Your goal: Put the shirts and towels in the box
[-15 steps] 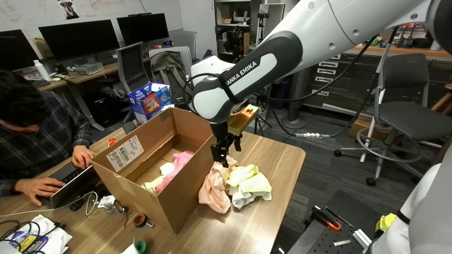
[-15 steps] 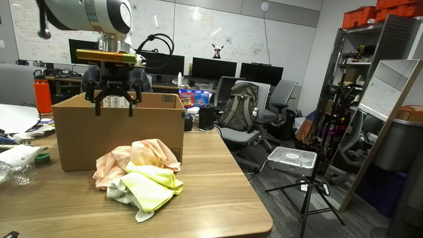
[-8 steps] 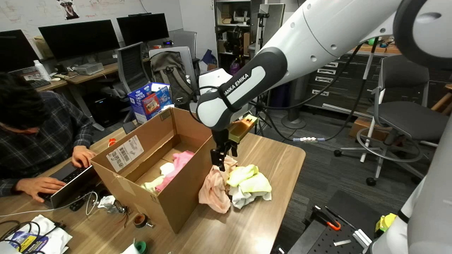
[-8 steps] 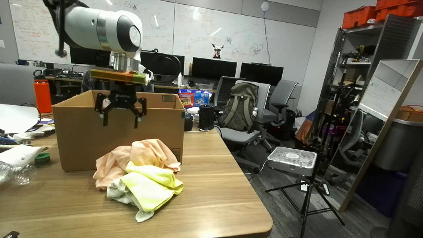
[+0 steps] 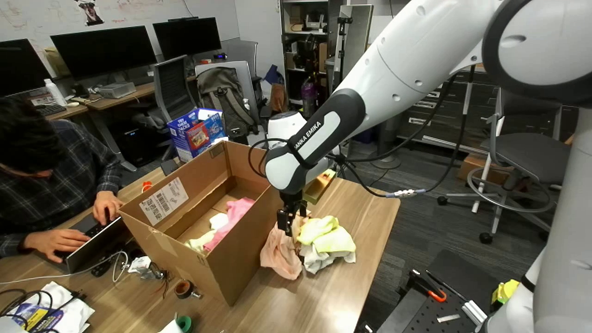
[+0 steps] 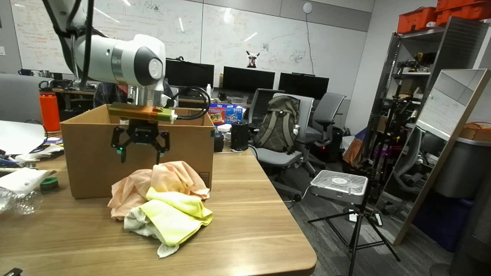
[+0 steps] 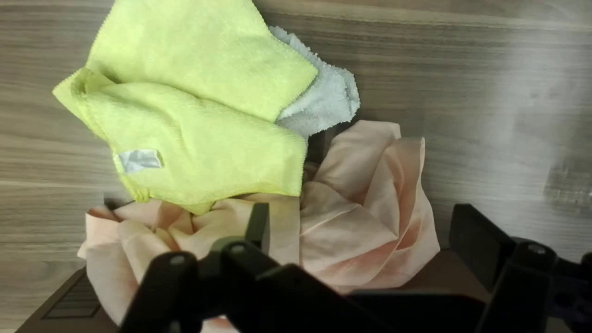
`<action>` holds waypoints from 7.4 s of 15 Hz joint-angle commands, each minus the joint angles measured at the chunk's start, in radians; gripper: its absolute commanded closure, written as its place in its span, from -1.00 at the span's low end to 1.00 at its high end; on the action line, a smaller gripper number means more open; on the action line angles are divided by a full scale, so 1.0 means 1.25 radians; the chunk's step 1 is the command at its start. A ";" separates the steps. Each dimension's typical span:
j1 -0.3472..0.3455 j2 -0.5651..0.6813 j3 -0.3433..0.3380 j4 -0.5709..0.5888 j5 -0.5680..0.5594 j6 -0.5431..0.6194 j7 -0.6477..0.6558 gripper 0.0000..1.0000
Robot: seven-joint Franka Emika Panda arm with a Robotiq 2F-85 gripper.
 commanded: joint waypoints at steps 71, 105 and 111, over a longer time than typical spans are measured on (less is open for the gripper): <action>0.031 0.133 -0.070 0.054 -0.031 0.287 0.261 0.91; 0.136 -0.275 0.153 0.136 0.299 0.082 0.598 0.97; 0.127 -0.186 0.126 0.258 0.202 0.092 0.818 0.97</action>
